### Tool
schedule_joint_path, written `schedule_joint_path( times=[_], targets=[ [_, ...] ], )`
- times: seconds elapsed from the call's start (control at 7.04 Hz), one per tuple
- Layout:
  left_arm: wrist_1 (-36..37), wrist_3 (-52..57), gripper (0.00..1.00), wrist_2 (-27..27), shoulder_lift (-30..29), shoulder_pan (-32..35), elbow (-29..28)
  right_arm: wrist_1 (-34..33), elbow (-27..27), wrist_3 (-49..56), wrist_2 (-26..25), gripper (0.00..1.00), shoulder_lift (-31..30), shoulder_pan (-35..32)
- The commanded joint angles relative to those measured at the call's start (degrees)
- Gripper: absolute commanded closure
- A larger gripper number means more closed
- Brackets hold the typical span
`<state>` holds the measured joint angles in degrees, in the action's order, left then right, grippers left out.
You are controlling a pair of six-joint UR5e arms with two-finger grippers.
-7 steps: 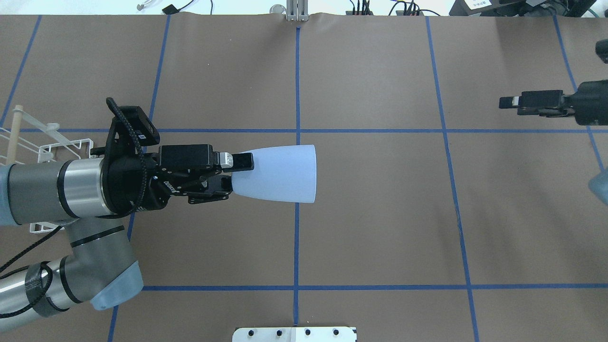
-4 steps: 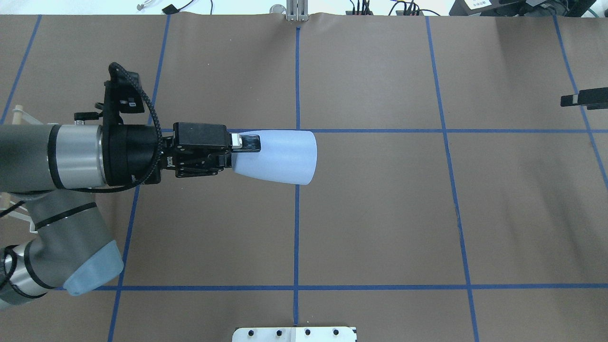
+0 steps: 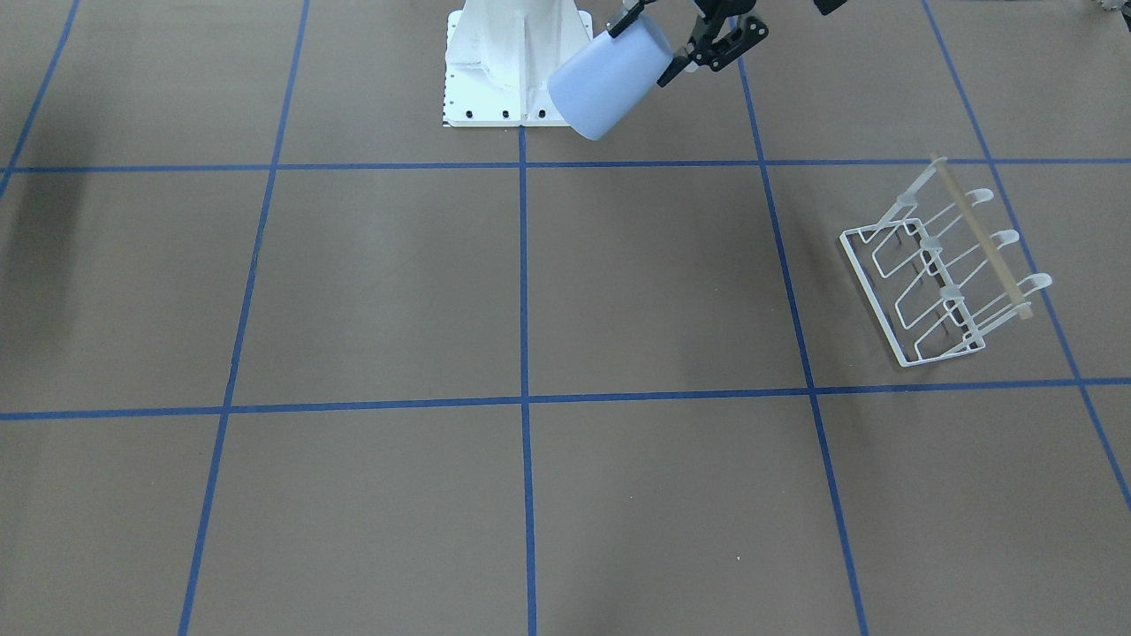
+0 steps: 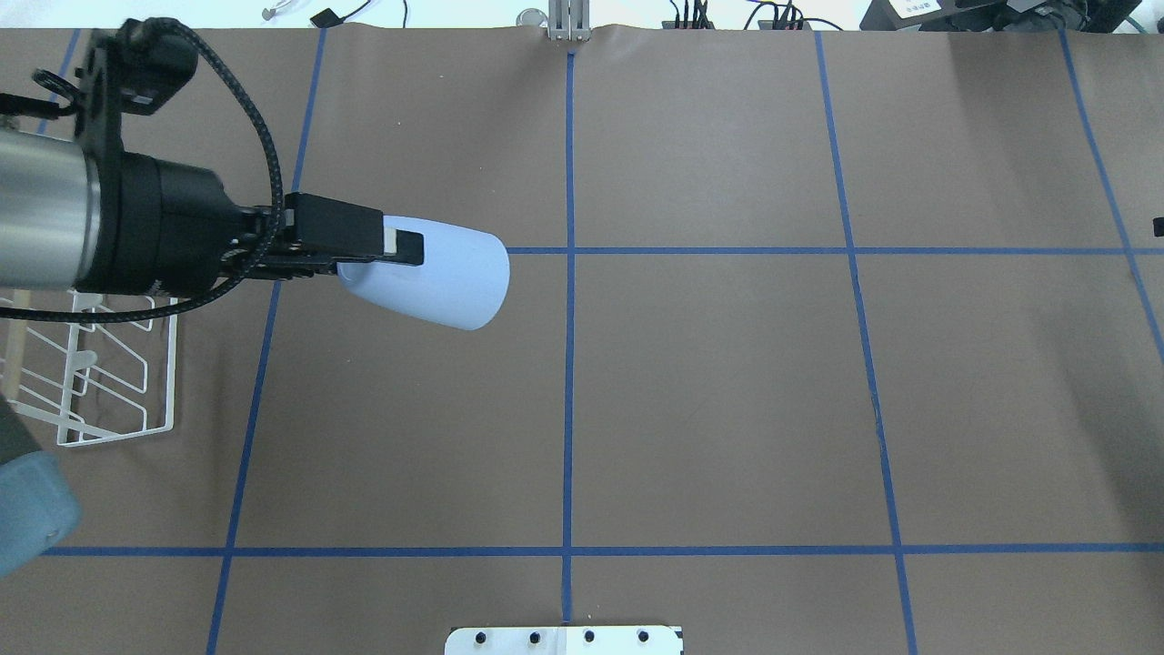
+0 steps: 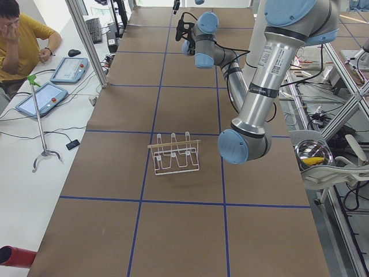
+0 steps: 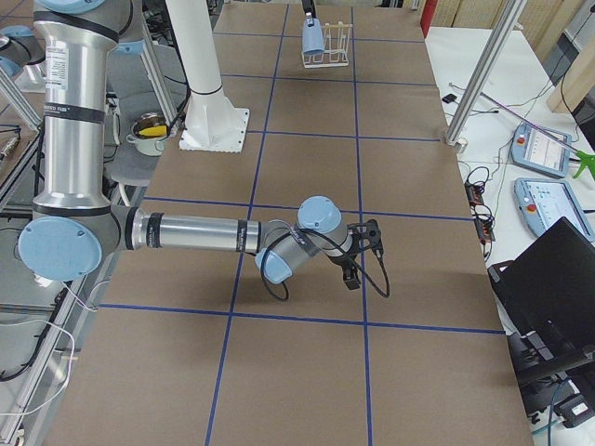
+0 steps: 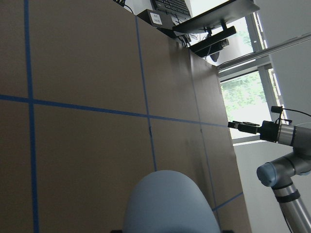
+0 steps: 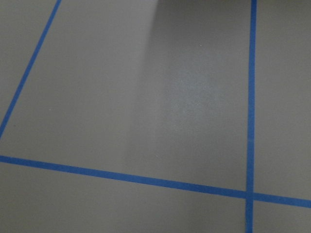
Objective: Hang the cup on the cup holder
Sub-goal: 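Carry the cup with the left gripper over the white wire rack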
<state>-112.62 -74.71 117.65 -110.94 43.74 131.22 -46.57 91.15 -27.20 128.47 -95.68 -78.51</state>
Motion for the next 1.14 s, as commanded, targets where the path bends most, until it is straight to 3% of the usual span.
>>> schedule_joint_path(
  times=[0.0, 0.28, 0.71, 0.99],
  targets=[
    [23.6, 16.6, 1.00, 0.0, 0.0, 5.1, 6.0, -9.6, 0.3, 6.4, -0.4, 0.00, -0.7, -0.3],
    [36.4, 25.9, 1.00, 0.0, 1.1, 6.9, 9.1, -26.7, 1.6, 21.2, 0.6, 0.00, 0.4, -3.0],
    [41.0, 33.2, 1.00, 0.2, 6.3, 9.3, 9.3, -58.5, 8.2, 37.0, -0.5, 0.00, 9.2, -8.2],
    [44.1, 40.1, 1.00, 2.1, 7.7, 12.0, 8.6, -59.6, 9.2, 36.1, -1.6, 0.00, 7.0, -8.9]
  ],
)
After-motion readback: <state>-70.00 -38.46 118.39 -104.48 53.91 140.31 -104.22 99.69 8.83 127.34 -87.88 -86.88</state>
